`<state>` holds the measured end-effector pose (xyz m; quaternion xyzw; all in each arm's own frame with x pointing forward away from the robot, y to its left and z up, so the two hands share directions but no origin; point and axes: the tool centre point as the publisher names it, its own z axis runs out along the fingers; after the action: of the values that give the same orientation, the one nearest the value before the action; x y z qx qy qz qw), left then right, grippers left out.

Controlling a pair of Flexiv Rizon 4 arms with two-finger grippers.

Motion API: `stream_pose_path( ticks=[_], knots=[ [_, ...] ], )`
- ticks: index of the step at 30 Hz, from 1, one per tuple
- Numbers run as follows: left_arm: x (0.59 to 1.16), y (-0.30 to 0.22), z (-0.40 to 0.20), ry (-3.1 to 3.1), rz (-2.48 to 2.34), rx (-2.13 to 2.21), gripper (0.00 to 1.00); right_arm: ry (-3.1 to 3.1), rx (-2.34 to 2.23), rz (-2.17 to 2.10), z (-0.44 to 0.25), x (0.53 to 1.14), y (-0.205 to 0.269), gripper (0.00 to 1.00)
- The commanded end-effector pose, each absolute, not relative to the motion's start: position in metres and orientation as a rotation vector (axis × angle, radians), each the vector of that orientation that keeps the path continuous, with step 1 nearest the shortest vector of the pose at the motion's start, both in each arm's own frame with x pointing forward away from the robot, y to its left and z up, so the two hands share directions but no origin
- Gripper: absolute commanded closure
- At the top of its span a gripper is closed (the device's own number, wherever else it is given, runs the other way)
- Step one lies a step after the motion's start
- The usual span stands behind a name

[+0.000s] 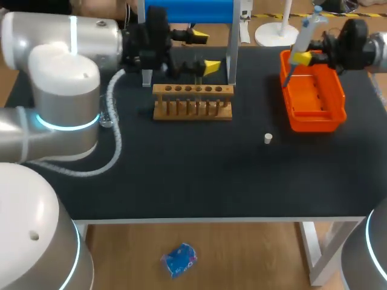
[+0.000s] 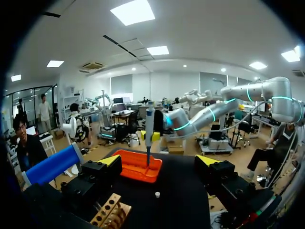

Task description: Invert the test tube, pick up the pipette, mount the tip to pipette, aspirate from beaker and dispense into the tube, eject the tip, return the pipette, and cap with the stopper.

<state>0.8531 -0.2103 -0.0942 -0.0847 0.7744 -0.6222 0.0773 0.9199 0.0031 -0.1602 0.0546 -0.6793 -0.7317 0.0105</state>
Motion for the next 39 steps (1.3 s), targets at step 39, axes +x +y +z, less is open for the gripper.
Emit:
stream_pose_path(
  ticks=[39],
  knots=[
    [0.832,-0.151,-0.124,2.182,-1.9,-0.306,0.0,-1.936,0.391,-2.099,-0.203,0.861,0.142,1.0]
  ],
)
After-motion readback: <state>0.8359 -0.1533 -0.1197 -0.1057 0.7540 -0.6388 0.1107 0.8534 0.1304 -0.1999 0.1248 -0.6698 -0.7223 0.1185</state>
